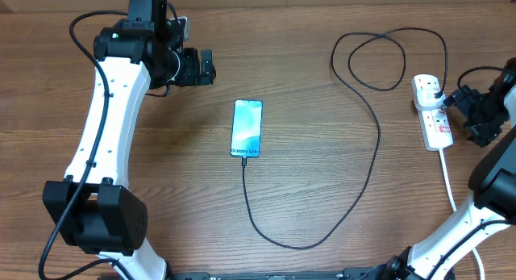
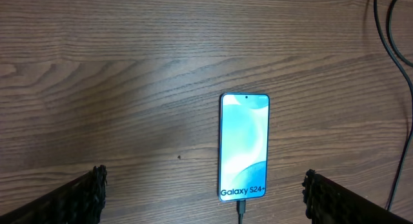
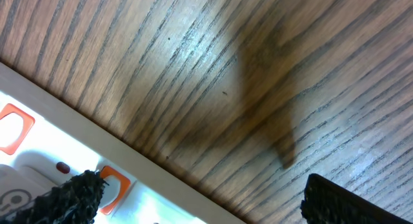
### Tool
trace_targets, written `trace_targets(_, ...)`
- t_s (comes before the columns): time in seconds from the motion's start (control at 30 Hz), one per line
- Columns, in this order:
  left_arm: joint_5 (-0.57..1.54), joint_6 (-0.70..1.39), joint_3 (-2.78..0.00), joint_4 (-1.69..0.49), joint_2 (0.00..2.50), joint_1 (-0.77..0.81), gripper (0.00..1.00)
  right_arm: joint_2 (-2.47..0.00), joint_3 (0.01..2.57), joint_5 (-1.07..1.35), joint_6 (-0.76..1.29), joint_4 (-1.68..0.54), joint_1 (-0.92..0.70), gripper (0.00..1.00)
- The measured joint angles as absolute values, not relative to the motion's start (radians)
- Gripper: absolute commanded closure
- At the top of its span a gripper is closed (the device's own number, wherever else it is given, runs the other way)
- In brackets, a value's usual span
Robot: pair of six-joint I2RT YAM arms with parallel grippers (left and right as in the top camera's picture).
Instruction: Plug charger to phone and switch on socket
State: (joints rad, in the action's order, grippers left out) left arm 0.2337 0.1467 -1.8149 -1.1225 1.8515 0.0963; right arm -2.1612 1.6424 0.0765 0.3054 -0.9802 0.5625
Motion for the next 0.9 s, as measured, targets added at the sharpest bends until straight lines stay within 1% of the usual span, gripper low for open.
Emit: trace_targets(0.9,0.234,0.147,-1.815,-1.122,1.851,0.096,0.0,-2.161,1.646,0.102,0.295,-1.026,0.563,0.0)
